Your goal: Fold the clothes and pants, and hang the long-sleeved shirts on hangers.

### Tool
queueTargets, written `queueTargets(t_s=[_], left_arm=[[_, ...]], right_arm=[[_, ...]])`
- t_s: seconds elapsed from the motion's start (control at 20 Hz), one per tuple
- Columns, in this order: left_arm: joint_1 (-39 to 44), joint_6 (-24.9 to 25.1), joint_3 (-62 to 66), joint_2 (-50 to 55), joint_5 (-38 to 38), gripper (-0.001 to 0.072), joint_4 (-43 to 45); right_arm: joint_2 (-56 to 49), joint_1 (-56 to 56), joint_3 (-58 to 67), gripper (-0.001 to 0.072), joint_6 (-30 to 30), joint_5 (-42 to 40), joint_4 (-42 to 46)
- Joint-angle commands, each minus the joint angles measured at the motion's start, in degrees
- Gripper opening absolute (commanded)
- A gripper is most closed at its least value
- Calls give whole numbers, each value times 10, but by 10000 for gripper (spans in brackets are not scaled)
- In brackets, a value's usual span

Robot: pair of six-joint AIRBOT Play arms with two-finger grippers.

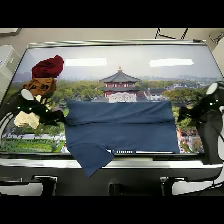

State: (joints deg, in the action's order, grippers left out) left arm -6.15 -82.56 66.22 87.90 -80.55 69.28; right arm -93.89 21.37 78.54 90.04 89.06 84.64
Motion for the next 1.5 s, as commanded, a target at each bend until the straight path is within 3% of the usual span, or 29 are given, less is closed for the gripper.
queueTargets(t_s=[0.0, 0.1, 0.3, 0.45, 0.55, 0.75, 0.85, 0.9, 1.3, 1.45], left_arm=[[-39, 19, -62, -44, -59, 593, -4], [-38, 41, -157, -94, -33, 585, -25], [-34, 93, -333, -171, 37, 574, -149], [-3, 93, -386, -174, 72, 572, -176], [27, 90, -398, -174, 97, 447, -193], [88, 35, -409, -173, 157, 413, -209], [112, 31, -410, -174, 161, 74, -209], [117, 33, -410, -174, 161, 31, -209], [97, 42, -400, -188, 155, 30, -205], [87, 42, -392, -191, 155, 30, -185]], right_arm=[[20, 59, -41, 575, 7, 60, -17], [48, 77, -94, 573, -6, 47, -16], [76, 83, -139, 569, -14, 23, -24], [76, 83, -139, 568, -14, 25, -45], [76, 83, -139, 566, -14, 25, -52], [76, 83, -146, 562, -14, 23, -51], [76, 83, -174, 568, -20, 20, -51], [76, 83, -193, 572, -23, 17, -51], [75, 82, -274, 549, -54, -54, -125], [75, 80, -292, 431, -52, -56, -130]])
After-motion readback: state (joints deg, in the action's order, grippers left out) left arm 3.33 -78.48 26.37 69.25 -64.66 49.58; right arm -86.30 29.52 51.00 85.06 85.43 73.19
